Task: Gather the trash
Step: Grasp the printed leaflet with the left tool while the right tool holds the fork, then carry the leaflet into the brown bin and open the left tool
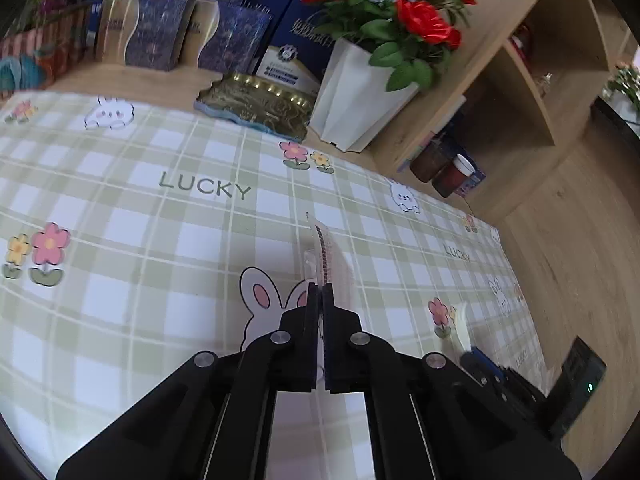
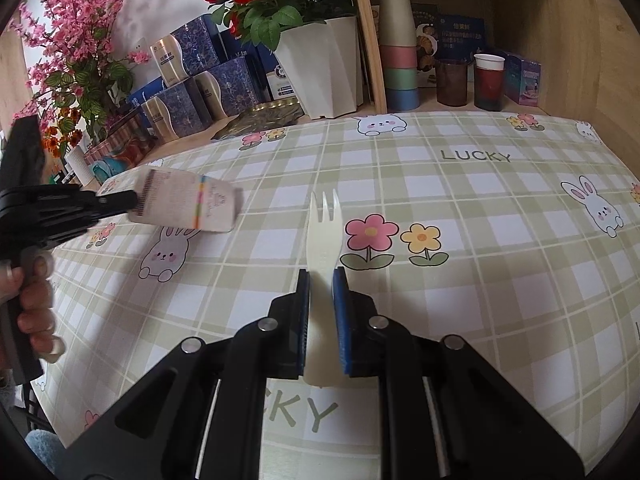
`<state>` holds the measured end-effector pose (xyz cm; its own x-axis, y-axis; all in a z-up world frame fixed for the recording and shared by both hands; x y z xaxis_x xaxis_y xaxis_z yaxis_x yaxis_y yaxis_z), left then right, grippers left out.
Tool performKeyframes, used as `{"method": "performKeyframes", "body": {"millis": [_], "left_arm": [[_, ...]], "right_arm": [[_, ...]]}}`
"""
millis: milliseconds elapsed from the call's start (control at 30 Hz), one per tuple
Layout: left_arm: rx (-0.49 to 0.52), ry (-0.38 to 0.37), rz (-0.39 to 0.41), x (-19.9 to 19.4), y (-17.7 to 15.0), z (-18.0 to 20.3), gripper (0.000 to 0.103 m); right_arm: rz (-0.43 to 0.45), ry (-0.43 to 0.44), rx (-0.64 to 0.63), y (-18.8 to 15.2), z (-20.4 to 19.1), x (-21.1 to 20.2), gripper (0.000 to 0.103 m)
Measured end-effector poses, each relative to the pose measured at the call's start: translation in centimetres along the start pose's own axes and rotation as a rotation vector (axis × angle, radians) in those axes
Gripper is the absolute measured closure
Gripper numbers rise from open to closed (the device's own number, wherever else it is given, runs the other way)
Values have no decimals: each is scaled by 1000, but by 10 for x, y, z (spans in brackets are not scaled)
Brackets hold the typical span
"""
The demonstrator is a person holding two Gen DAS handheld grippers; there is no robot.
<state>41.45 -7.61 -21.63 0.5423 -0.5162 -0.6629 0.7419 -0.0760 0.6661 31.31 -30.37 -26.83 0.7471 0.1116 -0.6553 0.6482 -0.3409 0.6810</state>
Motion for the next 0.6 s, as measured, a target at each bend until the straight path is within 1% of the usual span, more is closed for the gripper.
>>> {"method": "performKeyframes", "body": {"millis": [100, 167, 267, 367, 600], "left_arm": [[63, 30, 11, -29, -4, 11, 102], [115, 54, 15, -48, -7, 19, 103], [166, 72, 13, -72, -14, 27, 103], [203, 74, 7, -92, -24, 34, 103], [214, 31, 5, -135, -51, 51, 102]], "right_arm": [[8, -3, -12, -1, -1, -4, 87], [15, 7, -16, -1, -4, -9, 87], [20, 25, -2, -5, -7, -22, 87], [28, 55, 11, -10, -13, -42, 87], [55, 109, -31, -28, -34, -98, 87]]}}
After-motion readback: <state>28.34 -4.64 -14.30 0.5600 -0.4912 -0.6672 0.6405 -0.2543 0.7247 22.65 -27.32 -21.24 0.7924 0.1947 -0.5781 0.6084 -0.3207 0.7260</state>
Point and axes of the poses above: each gripper's, at about its wrist camera, not at the fingertips, and x roughly the way its jaws point, z to its right, y to its top, the point moved 5 cm from there along x, roughly the way its jaws point, and after that the axes turned 9 degrees about x, right-handed, at the moved point
